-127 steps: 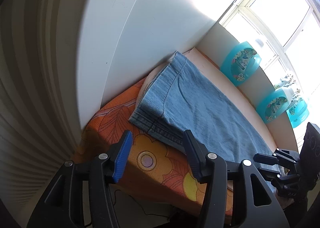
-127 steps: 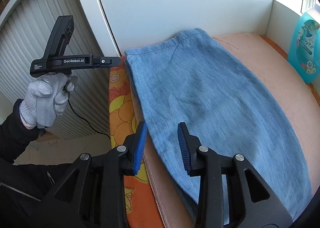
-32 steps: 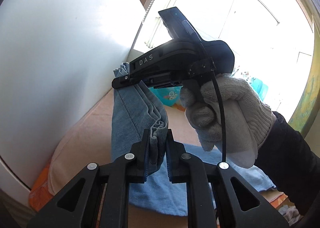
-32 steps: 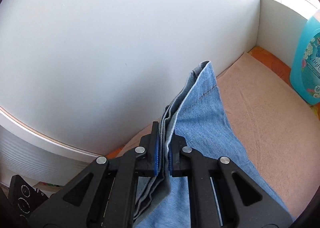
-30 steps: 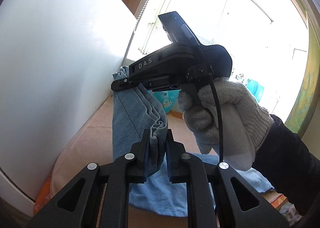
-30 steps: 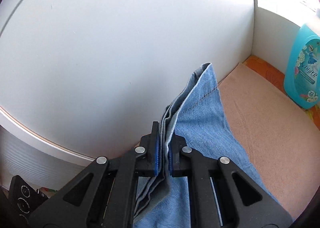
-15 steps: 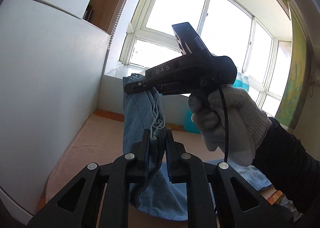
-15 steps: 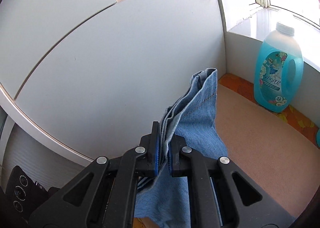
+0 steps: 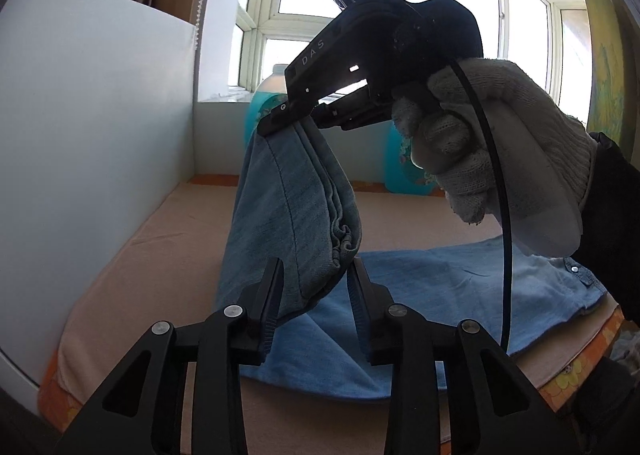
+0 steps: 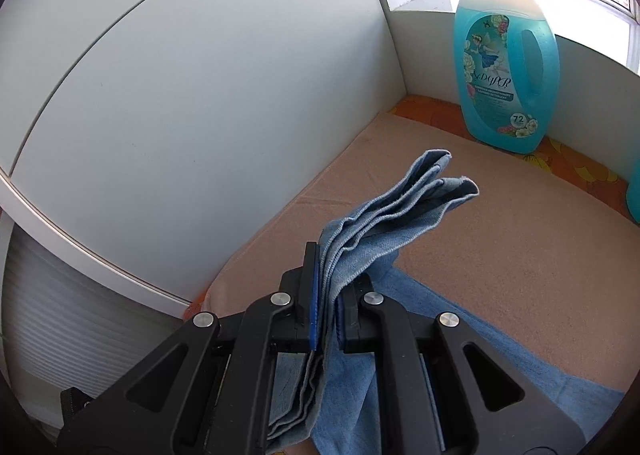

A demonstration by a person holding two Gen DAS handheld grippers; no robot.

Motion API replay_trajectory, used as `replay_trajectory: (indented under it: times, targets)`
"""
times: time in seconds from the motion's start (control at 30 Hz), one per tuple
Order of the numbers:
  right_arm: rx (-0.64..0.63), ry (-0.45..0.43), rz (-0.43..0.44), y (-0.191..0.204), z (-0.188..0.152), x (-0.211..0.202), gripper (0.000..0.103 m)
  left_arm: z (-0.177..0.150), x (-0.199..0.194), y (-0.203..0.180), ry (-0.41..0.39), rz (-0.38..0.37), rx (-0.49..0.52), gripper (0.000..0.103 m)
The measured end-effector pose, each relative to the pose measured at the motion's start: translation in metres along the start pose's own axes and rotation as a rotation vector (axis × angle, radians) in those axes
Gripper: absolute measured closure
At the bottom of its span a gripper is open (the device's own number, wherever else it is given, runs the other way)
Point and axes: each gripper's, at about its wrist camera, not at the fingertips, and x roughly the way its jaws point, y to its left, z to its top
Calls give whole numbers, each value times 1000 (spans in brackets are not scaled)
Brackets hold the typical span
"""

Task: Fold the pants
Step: 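Lift the held jeans leg with both tools and carry it over the jeans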

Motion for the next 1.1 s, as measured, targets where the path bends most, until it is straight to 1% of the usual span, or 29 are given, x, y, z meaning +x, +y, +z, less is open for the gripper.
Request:
replay_trajectory:
  times: [0.1, 0.2, 0.27, 0.33, 0.37, 0.4, 0.53, 0.63, 0.77, 0.87, 0.93, 1.03, 1.1]
  targets:
    - [5, 2, -4, -5, -1, -1, 96, -6, 9, -8, -10, 11, 4, 66]
    - [-1, 3, -5, -3, -1, -3, 96, -8, 6, -23, -53, 42, 51, 66]
    - [-10, 3, -1, 3, -3, -8, 96, -5, 6, -25, -83, 55, 66, 66]
    - [-26, 1, -7, 6, -4, -11, 96, -1, 7, -21, -93, 31, 50, 80]
    - [-33, 1, -10, 6, -4, -12, 96, 0, 6, -21, -97, 20, 48, 91]
    - [-37, 0, -14, 5, -3, -14, 96, 3, 4, -20, -102, 7, 49, 91]
    - [-39, -22, -31, 1, -1, -30, 96, 13, -6, -20, -103, -73, 53, 92]
    - [-44, -54, -43, 0, 1, -51, 96, 35, -9, -14, -86, -191, 0, 92]
    - [-39, -110, -68, -7, 3, -90, 96, 65, -18, -21, -101, -286, -12, 92]
    - [-22, -157, -88, -18, -1, -125, 96, 84, -21, -39, -117, -323, 32, 93]
    - [-11, -181, -110, -27, -7, -147, 96, 95, -21, -54, -122, -363, 48, 93]
    - [8, -206, -150, -46, -22, -180, 96, 107, -20, -84, -119, -425, 79, 93]
    - [22, -216, -176, -61, -34, -202, 96, 111, -19, -110, -115, -471, 116, 93]
